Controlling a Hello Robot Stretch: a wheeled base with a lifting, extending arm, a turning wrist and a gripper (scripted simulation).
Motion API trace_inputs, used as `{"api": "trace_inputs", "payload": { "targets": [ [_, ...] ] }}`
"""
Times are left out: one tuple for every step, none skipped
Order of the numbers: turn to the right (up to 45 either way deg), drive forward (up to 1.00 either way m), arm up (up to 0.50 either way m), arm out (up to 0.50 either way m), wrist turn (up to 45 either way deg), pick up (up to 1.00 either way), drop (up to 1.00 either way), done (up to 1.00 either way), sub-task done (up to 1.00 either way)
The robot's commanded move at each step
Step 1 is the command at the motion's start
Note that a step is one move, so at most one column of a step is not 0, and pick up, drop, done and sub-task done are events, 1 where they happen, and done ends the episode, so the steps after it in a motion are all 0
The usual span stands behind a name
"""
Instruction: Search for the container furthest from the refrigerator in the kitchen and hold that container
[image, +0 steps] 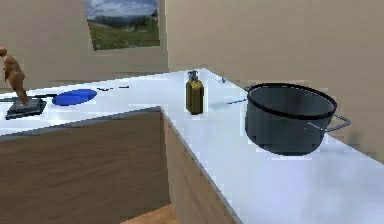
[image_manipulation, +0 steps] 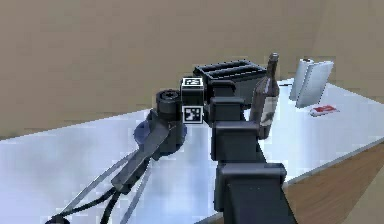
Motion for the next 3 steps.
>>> {"api": "trace_inputs", "payload": {
  "targets": [
    [0.0, 0.00, 0.00, 0.00, 45.0, 0.00, 0.00, 0.00, 0.00],
    [0.0, 0.00, 0.00, 0.00, 45.0, 0.00, 0.00, 0.00, 0.00],
    [0.0, 0.00, 0.00, 0.00, 24.0, 0.00, 0.00, 0.00, 0.00]
  ]
}}
